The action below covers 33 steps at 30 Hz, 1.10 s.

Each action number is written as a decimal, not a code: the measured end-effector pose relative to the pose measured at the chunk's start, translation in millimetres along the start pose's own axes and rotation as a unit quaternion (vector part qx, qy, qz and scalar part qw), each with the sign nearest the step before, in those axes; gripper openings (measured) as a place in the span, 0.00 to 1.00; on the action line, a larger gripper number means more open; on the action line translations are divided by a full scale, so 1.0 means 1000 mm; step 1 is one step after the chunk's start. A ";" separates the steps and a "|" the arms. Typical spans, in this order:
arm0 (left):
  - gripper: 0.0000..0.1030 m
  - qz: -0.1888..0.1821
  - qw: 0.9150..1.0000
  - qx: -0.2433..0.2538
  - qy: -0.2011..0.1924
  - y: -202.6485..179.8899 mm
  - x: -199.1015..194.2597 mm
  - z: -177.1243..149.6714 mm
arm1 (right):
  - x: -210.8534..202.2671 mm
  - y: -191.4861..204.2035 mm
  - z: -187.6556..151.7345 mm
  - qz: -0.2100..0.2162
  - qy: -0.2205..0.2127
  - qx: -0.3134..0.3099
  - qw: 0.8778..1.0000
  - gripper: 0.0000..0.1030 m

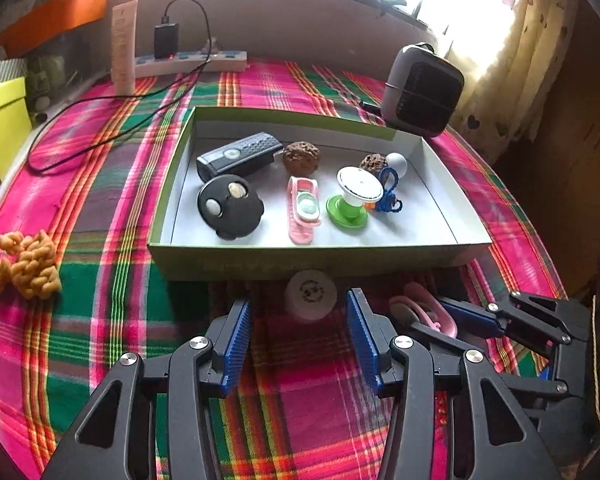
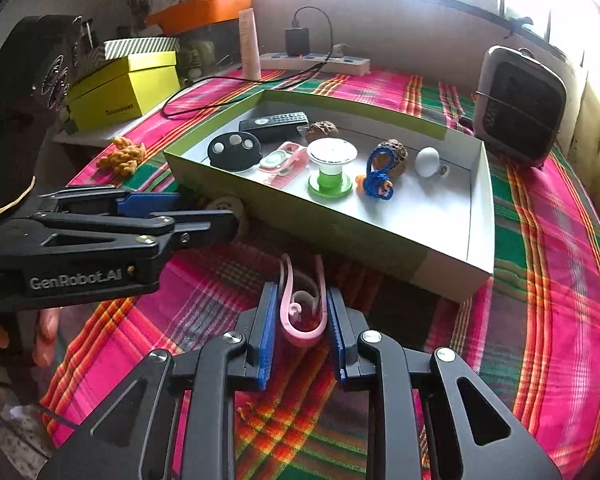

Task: Organize objects
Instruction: 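Close the right tool on the pink pacifier while the left tool grasps the white tape roll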

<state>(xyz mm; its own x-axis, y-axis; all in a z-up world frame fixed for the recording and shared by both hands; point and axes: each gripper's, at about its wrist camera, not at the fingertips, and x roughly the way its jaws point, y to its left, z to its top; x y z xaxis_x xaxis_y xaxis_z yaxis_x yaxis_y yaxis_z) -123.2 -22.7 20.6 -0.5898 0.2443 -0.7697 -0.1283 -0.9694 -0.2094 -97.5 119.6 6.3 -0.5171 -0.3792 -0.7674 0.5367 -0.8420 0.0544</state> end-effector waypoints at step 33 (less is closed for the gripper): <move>0.27 0.032 0.999 0.009 -0.014 -0.001 -0.001 0.002 | -0.004 -0.005 0.000 0.008 -0.006 0.012 1.000 0.24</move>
<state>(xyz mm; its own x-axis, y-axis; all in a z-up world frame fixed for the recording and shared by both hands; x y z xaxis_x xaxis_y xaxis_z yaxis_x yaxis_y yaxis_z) -124.4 -22.3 22.3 -0.6201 0.1806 -0.7635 -0.1039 -0.9835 -0.1482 -98.0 125.2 8.9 -0.5171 -0.3977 -0.7579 0.5290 -0.8446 0.0823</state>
